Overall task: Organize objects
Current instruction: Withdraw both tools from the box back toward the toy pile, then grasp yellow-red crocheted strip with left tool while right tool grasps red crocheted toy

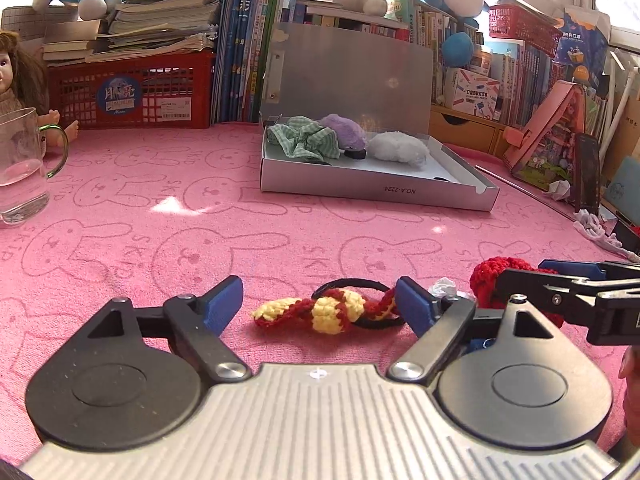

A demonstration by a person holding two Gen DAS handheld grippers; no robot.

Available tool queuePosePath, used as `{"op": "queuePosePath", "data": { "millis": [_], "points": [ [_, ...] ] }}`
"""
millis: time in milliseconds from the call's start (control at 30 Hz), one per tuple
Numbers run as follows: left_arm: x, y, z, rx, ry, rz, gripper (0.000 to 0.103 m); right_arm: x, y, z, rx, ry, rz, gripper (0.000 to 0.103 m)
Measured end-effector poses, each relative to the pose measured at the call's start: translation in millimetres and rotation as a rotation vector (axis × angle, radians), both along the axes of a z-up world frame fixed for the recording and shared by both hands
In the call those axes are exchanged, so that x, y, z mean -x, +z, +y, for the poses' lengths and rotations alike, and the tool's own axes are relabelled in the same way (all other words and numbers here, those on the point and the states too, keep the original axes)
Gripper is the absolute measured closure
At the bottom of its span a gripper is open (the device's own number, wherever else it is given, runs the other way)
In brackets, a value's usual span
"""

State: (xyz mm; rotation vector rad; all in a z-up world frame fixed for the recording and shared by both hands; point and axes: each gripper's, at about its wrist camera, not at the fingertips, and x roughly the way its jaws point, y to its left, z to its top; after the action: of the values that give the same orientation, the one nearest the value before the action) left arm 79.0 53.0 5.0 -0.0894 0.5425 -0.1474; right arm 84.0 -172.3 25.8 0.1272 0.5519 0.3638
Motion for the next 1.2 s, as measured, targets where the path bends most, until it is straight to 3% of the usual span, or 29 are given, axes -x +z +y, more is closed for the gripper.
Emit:
{"op": "queuePosePath", "data": {
  "millis": [267, 600, 967, 1200],
  "points": [
    [0.2, -10.6, -6.0, -0.033, 0.002, 0.018, 0.015, -2.9, -16.8, 5.7, 0.027, -0.017, 0.045, 0.01],
    [-0.1, -12.0, -13.1, -0.073, -0.003, 0.014, 0.014, 1.3, -17.5, 7.2, 0.031, -0.034, 0.029, 0.01],
    [0.7, -10.2, -15.2, -0.037, -0.013, 0.01, 0.016, 9.3, -16.2, 11.0, 0.062, -0.042, -0.03, 0.022],
    [3.7, -8.8, -23.8, -0.063, -0.05, -0.004, 0.044, 10.5, -16.9, 9.7, 0.058, -0.043, -0.033, 0.027]
  ]
}}
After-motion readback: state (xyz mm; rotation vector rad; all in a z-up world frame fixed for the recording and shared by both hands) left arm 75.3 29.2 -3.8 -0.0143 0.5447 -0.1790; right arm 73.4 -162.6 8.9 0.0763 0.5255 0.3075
